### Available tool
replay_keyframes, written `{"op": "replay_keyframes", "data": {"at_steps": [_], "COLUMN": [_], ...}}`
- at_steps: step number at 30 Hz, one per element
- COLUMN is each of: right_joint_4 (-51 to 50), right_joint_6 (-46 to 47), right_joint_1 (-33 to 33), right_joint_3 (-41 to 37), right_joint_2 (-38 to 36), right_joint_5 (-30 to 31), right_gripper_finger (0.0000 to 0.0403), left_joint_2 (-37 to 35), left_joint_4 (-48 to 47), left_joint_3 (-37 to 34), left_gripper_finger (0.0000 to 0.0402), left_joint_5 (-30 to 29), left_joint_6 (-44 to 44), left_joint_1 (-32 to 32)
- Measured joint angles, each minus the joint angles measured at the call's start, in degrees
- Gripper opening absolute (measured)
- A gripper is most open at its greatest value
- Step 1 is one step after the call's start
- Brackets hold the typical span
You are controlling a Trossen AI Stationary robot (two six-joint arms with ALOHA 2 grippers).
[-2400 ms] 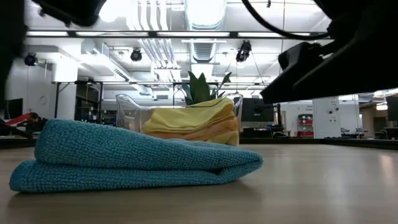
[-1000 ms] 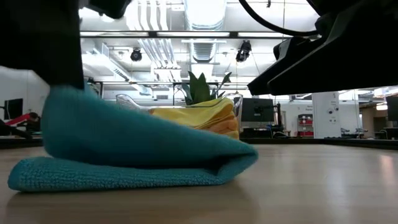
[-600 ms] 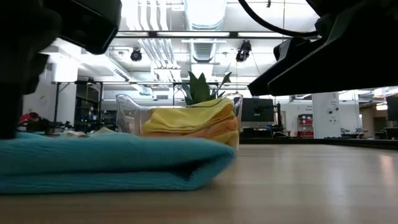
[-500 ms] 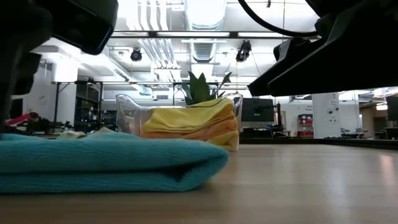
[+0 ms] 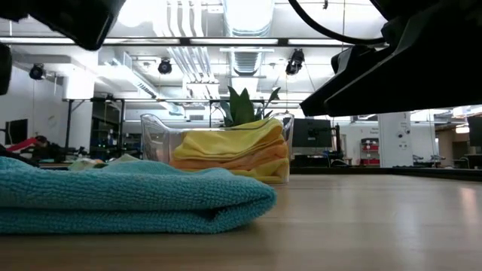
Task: Fold microfiber towels
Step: Fold the blue microfiber towel
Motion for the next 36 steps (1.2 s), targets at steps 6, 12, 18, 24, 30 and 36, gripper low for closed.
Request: {"op": "replay_keyframes", "data": {"at_steps": [6, 12, 18, 24, 30, 36], "right_joint_4": [-0.5, -0.4, -0.3, -0.2, -9.4, -27.3], "right_joint_6": [0.0, 0.0, -0.2, -0.7, -2.1, -6.4], "right_joint_1": [-0.1, -0.2, -0.5, -0.8, -2.0, -6.4], "right_joint_3": [0.0, 0.0, 0.0, 0.0, 4.7, 15.4], "right_joint_2": [0.0, 0.0, 0.0, 0.0, -0.2, -0.2], "right_joint_5": [-0.1, 0.0, -0.1, -0.1, -0.4, -3.1], "right_gripper_finger": [0.0247, 0.0247, 0.0247, 0.0247, 0.0239, 0.0217], "left_joint_2": [2.4, 5.3, 7.1, 4.4, -2.4, -8.1], "left_joint_4": [17.0, 24.7, 14.3, -3.9, -19.6, -19.4], "left_joint_3": [-0.1, -0.1, -0.1, 0.1, -0.1, -0.2], "left_gripper_finger": [0.0106, 0.0057, 0.0006, 0.0001, 0.0001, 0.0001], "left_joint_5": [-1.3, -17.5, -13.1, 1.4, 9.6, -6.6], "left_joint_6": [5.6, 12.3, 11.8, 14.7, 23.7, 25.8], "left_joint_1": [-1.0, 1.1, 2.0, 2.1, 1.4, 0.4]}}
